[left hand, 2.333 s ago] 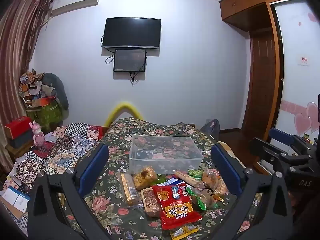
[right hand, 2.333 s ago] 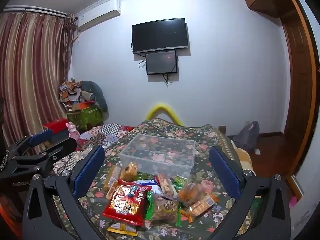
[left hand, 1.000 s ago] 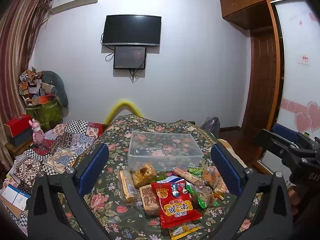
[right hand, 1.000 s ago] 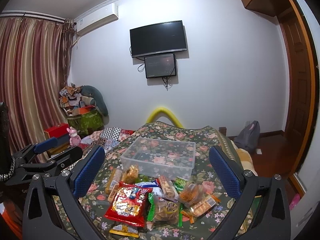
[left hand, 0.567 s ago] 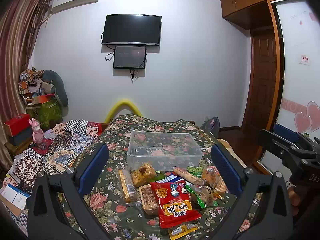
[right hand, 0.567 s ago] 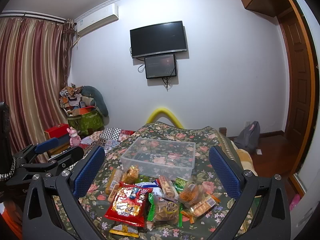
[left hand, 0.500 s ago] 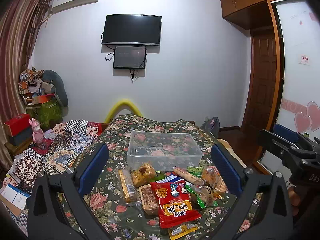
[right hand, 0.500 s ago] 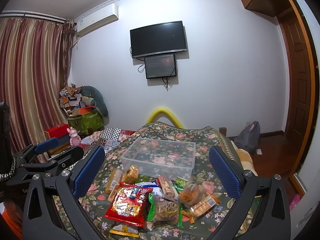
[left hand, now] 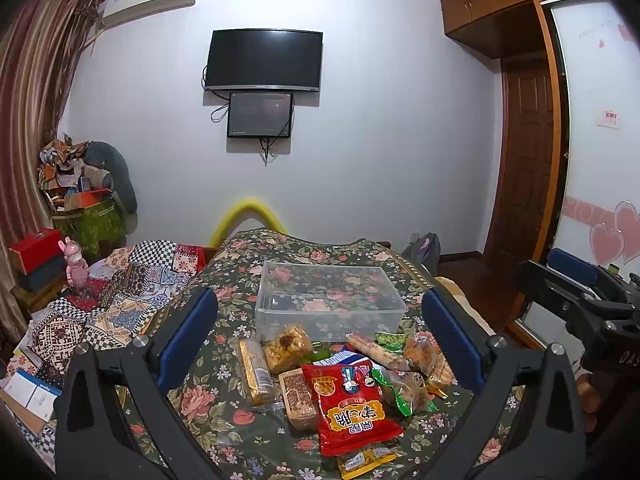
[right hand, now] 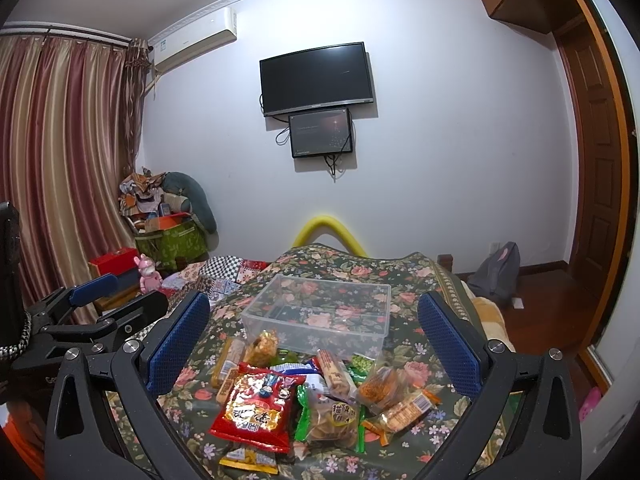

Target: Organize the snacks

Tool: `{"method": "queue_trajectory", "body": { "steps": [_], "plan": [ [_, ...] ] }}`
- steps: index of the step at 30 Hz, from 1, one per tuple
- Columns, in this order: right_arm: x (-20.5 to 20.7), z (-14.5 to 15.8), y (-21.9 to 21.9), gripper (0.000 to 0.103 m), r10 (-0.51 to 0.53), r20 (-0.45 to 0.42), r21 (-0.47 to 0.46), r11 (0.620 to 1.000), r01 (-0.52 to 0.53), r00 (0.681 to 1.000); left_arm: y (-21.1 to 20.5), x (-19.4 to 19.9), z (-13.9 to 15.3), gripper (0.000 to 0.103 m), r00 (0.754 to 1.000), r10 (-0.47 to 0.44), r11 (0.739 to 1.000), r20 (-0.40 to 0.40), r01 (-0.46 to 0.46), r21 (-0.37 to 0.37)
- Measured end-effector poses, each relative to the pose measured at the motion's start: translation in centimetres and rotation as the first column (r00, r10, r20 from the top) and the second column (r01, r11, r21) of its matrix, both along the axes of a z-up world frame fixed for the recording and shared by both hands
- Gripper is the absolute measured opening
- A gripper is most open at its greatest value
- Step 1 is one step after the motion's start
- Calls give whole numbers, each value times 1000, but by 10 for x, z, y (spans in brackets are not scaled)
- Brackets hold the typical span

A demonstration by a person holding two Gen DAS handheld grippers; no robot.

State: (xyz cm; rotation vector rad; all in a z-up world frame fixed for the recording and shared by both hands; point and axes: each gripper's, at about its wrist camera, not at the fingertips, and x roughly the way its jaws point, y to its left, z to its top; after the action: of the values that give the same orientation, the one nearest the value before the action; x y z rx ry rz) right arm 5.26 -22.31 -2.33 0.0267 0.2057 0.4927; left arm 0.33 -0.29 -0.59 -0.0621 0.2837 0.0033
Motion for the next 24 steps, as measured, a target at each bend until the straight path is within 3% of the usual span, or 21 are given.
{"method": "queue_trajectory", "body": {
  "steps": [14,24],
  "plan": [
    [7,-10,3,103,4,-19,-14,1000,-4,1000,2,5,-3,103,1000,1,1000,-6,-1,2],
    [38,-44,-2,103,-39,-122,-64,997,31,992,6,27,-25,101,996,-37,999,-78,38,14]
  ]
}}
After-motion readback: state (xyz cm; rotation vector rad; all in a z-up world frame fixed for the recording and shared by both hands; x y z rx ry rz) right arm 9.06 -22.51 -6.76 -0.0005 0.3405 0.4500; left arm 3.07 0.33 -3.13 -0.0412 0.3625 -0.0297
